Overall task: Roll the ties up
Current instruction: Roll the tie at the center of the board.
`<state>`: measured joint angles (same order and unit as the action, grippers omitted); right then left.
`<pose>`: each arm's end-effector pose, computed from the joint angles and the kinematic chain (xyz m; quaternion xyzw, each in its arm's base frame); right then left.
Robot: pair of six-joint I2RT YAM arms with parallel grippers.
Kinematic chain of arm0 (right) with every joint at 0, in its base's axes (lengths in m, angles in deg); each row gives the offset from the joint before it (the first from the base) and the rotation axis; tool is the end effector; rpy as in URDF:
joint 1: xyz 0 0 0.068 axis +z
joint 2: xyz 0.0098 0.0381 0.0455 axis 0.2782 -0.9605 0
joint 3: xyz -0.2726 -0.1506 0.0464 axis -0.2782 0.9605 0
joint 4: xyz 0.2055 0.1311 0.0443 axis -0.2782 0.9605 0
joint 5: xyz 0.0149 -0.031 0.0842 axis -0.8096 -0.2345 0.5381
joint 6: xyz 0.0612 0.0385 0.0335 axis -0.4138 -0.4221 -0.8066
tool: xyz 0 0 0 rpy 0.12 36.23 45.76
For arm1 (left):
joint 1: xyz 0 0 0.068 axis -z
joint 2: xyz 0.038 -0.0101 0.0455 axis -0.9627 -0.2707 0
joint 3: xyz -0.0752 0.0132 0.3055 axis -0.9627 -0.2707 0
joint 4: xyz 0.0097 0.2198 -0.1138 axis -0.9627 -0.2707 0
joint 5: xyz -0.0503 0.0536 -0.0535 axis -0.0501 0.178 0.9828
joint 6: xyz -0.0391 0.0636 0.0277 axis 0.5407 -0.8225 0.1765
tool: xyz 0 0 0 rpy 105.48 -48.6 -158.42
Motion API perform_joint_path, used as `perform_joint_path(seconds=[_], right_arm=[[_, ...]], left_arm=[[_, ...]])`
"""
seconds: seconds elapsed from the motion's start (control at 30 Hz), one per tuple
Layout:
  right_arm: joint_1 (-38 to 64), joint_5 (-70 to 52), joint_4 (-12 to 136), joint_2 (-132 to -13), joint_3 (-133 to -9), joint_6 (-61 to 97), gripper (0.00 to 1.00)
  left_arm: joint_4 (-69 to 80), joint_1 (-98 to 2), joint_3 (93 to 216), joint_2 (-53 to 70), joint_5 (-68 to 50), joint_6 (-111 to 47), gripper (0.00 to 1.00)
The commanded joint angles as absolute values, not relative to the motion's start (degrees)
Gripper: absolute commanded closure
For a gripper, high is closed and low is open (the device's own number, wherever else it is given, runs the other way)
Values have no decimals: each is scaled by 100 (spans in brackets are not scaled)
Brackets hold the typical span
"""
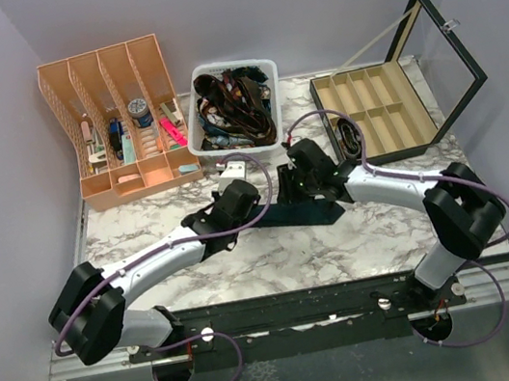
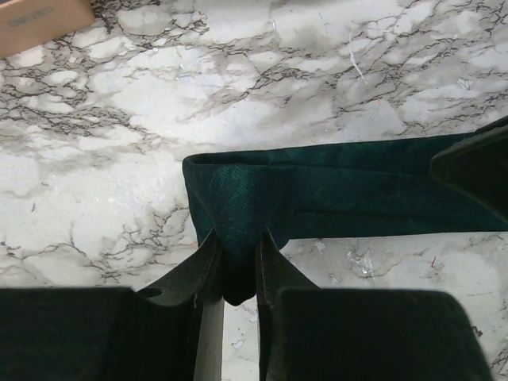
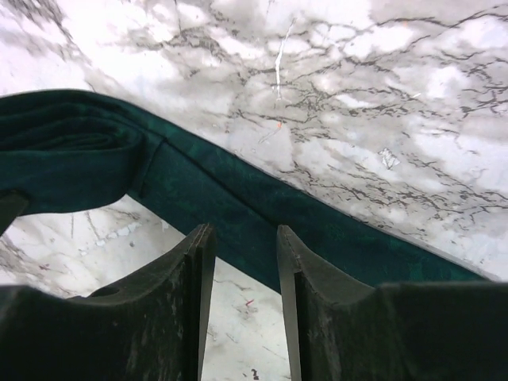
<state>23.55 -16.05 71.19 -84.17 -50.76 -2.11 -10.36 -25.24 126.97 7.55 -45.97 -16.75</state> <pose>0.2701 0.2255 0.2240 -0.1078 0.9246 0.2056 0.3020 0.2013 -0.1819 0.2476 0.0803 0.8971 -0.0467 0.4319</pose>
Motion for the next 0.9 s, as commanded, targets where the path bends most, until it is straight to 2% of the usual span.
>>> perform_joint_path(seconds=[0.0,0.23,0.43,0.53,0.7,0.87], right_arm=[[2225,-1836,6798,-8182,-4795,-610,57],[1911,-1902,6459,-7692,-4237,-1128,57],[1571,-2132,6343,-7031,-3784,-1540,53],[1387,-2125,6282,-6780,-3581,-1657,45],[1188,-2021,6387,-6691,-3497,-1631,41],[1072,-1849,6334,-6706,-3429,-1602,41]], left_arm=[[-1313,-2378,12974,693,-5021,-1916,100],[-1476,-2135,13216,199,-5120,-2161,100],[-1462,-1914,13530,-367,-5117,-2148,100],[-1449,-1871,13667,-617,-5071,-2037,92],[-1140,-1840,13688,-767,-4662,-2048,75],[-758,-1837,13604,-775,-4170,-2128,59]])
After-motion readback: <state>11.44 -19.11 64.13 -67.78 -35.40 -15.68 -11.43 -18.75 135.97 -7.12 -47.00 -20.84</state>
